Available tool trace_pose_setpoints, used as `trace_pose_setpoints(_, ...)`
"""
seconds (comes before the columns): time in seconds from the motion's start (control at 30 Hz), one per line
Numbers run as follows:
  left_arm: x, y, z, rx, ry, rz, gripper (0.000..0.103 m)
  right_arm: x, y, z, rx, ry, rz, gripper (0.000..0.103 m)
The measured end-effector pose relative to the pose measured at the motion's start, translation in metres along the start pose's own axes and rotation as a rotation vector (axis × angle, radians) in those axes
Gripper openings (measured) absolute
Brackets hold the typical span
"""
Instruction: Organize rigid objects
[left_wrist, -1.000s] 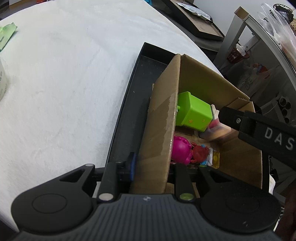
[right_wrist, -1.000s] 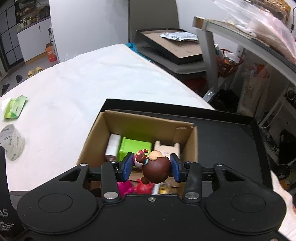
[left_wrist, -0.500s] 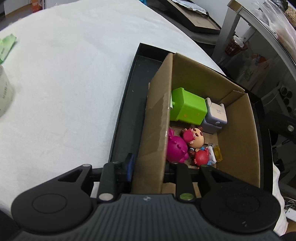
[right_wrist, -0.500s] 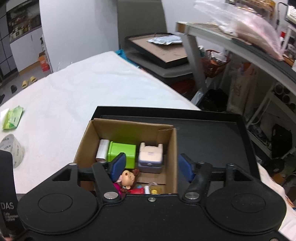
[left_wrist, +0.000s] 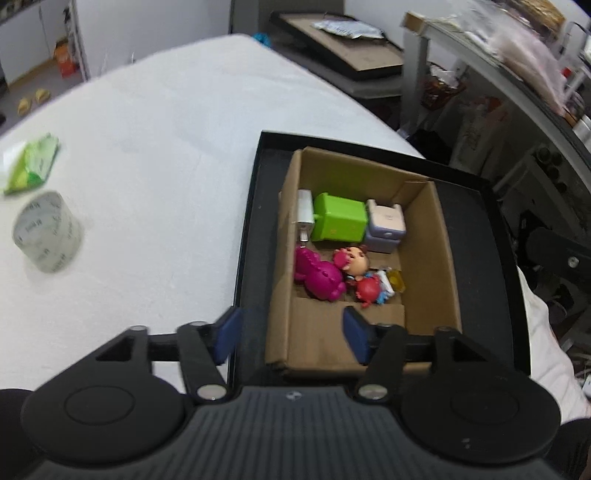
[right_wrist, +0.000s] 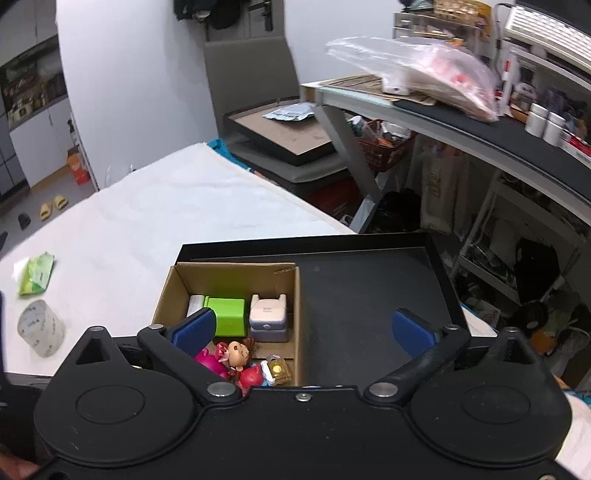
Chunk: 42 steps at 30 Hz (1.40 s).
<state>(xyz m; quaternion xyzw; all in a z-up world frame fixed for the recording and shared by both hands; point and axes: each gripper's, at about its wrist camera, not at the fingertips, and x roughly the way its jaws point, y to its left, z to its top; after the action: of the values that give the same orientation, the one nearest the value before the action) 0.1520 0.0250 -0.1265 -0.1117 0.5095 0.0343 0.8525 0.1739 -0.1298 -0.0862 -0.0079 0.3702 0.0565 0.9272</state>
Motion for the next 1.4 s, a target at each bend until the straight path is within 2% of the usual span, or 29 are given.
trace_pose_setpoints(0.2,-0.034,-0.022,-0.008,0.069,-0.026,-0.004,0.075,-0.03,-0.018,-0.006,0.048,-0.006,0.021,0.103)
trace_pose_setpoints(0.4,-0.063,-0.035,-0.018,0.097,-0.053,0.004,0.084,-0.058,-0.038,-0.013,0.095,-0.01,0.05,0.103)
trace_pose_setpoints(0.6,-0.084,-0.043,-0.03,0.103,-0.062,0.007,0.087,-0.084,-0.053,-0.02,0.117,-0.024,0.094,0.103)
trace_pose_setpoints(0.7,-0.09,-0.044,-0.035,0.103,-0.06,0.049,0.089,-0.094,-0.058,-0.022,0.128,-0.021,0.093,0.103)
trace_pose_setpoints(0.87,-0.105,-0.042,-0.045,0.101,-0.074,0.066,0.09,-0.109,-0.058,-0.029,0.099,-0.024,0.08,0.103)
trace_pose_setpoints(1.07,-0.122,-0.043,-0.056,0.096,-0.09,0.06,0.09,-0.12,-0.063,-0.036,0.117,-0.005,0.074,0.103)
trace_pose_setpoints(1.4,-0.15,-0.044,-0.07,0.113,-0.128,0.037,0.09,-0.153,-0.071,-0.046,0.075,-0.034,0.032,0.103)
